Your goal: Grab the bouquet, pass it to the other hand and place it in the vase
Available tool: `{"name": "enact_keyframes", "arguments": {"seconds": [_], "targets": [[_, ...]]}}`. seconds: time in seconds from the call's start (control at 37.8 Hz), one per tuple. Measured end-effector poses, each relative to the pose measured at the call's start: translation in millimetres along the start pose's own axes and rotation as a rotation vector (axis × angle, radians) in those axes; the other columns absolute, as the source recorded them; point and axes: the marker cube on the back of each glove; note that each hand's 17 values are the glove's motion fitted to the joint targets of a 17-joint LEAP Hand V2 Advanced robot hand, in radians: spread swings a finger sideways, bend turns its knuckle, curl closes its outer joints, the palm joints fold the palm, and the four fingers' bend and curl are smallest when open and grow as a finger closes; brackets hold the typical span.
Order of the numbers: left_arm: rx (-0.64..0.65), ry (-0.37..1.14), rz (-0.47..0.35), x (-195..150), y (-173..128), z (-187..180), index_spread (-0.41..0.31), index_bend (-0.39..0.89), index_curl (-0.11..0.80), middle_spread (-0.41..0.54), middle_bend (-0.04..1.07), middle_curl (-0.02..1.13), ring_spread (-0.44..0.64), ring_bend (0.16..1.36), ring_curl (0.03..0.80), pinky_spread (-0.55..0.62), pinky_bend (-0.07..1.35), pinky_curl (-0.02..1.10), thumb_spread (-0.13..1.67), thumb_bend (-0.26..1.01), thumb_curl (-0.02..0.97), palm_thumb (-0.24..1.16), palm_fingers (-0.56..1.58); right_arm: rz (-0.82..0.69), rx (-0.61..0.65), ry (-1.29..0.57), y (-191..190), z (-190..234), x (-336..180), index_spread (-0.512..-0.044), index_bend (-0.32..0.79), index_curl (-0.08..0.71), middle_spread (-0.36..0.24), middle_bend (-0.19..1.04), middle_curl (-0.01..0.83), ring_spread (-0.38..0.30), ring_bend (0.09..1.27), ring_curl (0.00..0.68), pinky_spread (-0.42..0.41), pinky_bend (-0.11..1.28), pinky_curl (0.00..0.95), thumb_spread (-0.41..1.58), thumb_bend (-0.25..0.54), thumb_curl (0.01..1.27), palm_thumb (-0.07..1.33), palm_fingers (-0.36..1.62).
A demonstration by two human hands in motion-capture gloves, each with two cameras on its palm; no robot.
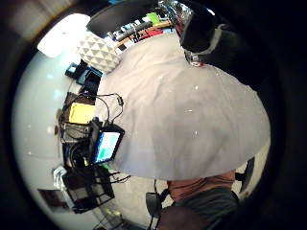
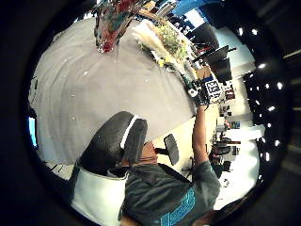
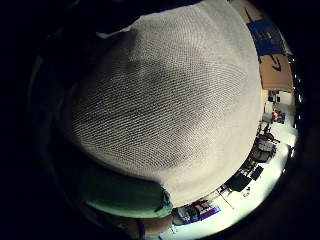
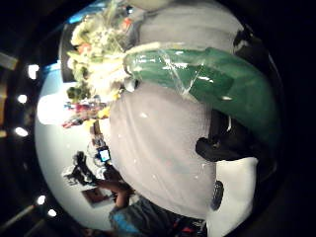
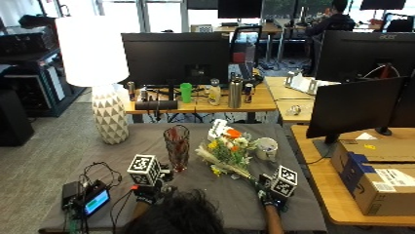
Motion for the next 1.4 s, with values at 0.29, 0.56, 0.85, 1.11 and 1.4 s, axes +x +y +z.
{"name": "enact_keyframes", "arguments": {"seconds": [0.29, 0.56, 0.85, 1.11, 1.4], "targets": [[0.005, 0.031, 0.004, -7, -1, 5, -0.034, 0.11, 0.207, 0.051, 0.19, 0.36, 0.11, 0.66, 0.327, 0.35, 0.49, 0.37, 0.99, -0.03, 0.279, 0.21, 0.33, -0.040, 0.246, 0.167, 4, -15, -5, -0.259, 0.19, 0.309, -0.047, 0.37, 0.417, -0.053, 0.60, 0.359, 0.043, 0.51, 0.342, 1.02, 0.017, 0.46, 1.00, 1.27], [0.009, 0.051, -0.004, -10, 1, 1, -0.034, 0.11, 0.208, 0.052, 0.19, 0.36, 0.11, 0.66, 0.326, 0.35, 0.49, 0.37, 0.99, -0.03, 0.281, 0.21, 0.34, -0.041, 0.322, 0.153, 4, -18, -11, -0.245, 0.21, 0.366, -0.120, 0.62, 0.522, -0.171, 0.83, 0.485, -0.224, 0.56, 0.408, 0.91, -0.029, 0.49, 0.97, 1.48], [0.152, 0.114, 0.085, 13, -19, -41, -0.034, 0.11, 0.210, 0.051, 0.19, 0.36, 0.11, 0.66, 0.324, 0.34, 0.48, 0.37, 0.99, -0.03, 0.284, 0.21, 0.35, -0.132, 0.430, -0.227, 20, -60, -54, -0.240, 0.24, 0.435, -0.153, 0.69, 0.559, -0.197, 0.90, 0.518, -0.290, 0.63, 0.439, 0.82, -0.023, 0.54, 0.99, 1.44], [0.262, 0.351, 0.225, 70, -44, -88, -0.057, 0.13, 0.227, 0.013, 0.20, 0.37, 0.08, 0.65, 0.320, 0.29, 0.47, 0.37, 1.00, -0.02, 0.286, 0.22, 0.45, -0.356, 0.477, -0.666, 66, -118, -133, -0.240, 0.24, 0.478, -0.162, 0.72, 0.570, -0.204, 0.93, 0.526, -0.305, 0.66, 0.451, 0.78, -0.025, 0.58, 0.99, 1.41], [0.188, 0.722, 0.380, 128, -86, -114, -0.079, 0.15, 0.265, -0.042, 0.20, 0.38, 0.04, 0.60, 0.315, 0.23, 0.41, 0.36, 1.00, -0.01, 0.300, 0.29, 0.57, -0.595, 0.376, -1.002, 101, -135, -215, -0.240, 0.22, 0.512, -0.170, 0.74, 0.578, -0.202, 0.94, 0.528, -0.306, 0.67, 0.456, 0.75, -0.025, 0.60, 0.98, 1.40]]}}
